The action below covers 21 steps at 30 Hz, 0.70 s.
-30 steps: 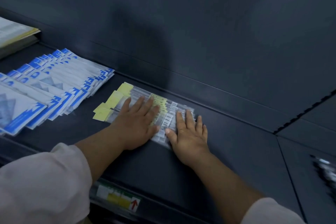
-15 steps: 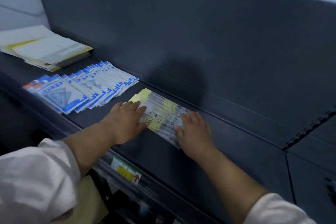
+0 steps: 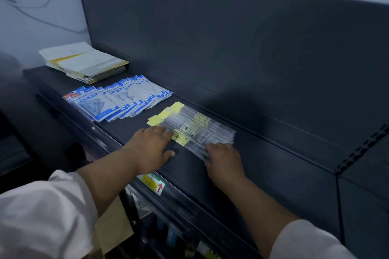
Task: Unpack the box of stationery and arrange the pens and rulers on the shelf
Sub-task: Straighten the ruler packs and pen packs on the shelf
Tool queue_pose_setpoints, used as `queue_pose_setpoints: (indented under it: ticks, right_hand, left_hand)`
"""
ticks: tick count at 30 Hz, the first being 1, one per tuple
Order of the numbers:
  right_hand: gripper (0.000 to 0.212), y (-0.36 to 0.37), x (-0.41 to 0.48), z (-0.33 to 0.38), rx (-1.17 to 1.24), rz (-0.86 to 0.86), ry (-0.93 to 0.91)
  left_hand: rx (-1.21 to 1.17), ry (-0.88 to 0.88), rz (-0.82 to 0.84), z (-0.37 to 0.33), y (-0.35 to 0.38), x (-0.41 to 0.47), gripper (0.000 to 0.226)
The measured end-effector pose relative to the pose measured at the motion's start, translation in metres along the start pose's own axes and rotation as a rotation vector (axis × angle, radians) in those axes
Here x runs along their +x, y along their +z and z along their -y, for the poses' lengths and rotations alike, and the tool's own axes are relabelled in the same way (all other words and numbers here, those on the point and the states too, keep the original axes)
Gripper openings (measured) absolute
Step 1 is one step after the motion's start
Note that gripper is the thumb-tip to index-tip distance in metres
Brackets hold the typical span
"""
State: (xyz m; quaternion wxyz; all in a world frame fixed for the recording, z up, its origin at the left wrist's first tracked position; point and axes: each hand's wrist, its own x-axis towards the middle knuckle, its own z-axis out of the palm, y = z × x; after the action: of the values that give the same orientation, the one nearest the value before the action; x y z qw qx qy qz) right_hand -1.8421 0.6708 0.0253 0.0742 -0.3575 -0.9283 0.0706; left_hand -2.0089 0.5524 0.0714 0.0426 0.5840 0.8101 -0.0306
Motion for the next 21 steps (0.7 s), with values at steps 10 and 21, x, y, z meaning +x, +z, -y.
queue_pose_setpoints:
  ticks: [10,21]
  right_hand:
    - [0.032,0.003,0.014,0.018,-0.027,0.045,0.001]
    - [0.038,0.007,0.095,0.111,0.093,0.073,-0.089]
  left_hand:
    - [-0.049,-0.033,-0.034,0.026,0.005,-0.002,0.067]
    - [-0.096,-0.195,-0.122,0.148,0.006,0.022,0.068]
